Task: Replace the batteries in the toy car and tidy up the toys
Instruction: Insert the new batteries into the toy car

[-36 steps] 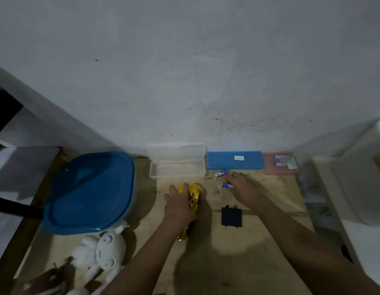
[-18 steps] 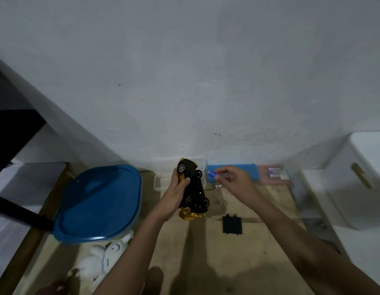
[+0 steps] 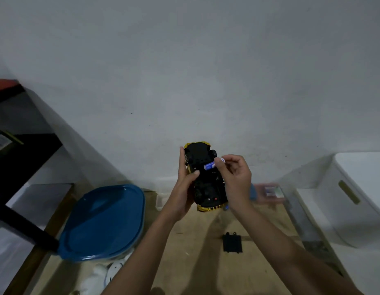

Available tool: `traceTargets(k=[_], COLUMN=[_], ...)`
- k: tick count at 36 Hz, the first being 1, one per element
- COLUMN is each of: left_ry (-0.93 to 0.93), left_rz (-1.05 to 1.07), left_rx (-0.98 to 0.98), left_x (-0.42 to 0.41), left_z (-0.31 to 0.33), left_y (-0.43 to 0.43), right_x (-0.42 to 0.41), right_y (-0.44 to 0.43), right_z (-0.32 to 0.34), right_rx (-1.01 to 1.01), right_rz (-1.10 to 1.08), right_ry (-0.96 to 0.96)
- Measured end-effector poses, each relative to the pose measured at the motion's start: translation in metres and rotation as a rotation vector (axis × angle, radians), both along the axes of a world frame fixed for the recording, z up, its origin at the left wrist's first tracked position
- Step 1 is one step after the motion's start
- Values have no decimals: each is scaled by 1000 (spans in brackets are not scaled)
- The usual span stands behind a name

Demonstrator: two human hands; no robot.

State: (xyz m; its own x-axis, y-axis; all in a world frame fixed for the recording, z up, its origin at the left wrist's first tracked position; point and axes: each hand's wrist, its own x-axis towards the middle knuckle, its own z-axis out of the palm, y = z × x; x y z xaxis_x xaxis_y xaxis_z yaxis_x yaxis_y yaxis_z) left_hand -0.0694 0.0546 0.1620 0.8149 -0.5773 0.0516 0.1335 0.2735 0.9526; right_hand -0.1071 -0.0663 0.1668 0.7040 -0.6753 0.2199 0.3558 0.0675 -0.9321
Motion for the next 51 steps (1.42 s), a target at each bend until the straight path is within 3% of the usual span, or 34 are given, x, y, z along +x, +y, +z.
traceTargets(k=[9, 16, 19, 27, 33, 42, 51], left_ry=[-271, -386, -401, -380, -423, -550, -532], left_rz=[-235, -243, -224, -115, -74, -118, -138], left_rx=[188, 298, 322, 293, 249, 360, 355], left_x=[-6, -10, -11, -17, -20, -11, -10], left_z=[24, 32, 34, 20, 21, 27, 28], left_y=[3, 0, 4, 12, 8, 6, 17], right_x=[-11, -12, -13, -14, -14, -17, -19], right_y=[3, 1, 1, -2, 3, 4, 7], right_z=[14, 11, 10, 20, 32, 24, 23], right_rx=[59, 74, 16, -365, -319, -286, -351], right_rz=[-96, -128, -121, -76, -87, -156, -57], right_ry=[-62, -64, -66, 29, 1, -12, -8])
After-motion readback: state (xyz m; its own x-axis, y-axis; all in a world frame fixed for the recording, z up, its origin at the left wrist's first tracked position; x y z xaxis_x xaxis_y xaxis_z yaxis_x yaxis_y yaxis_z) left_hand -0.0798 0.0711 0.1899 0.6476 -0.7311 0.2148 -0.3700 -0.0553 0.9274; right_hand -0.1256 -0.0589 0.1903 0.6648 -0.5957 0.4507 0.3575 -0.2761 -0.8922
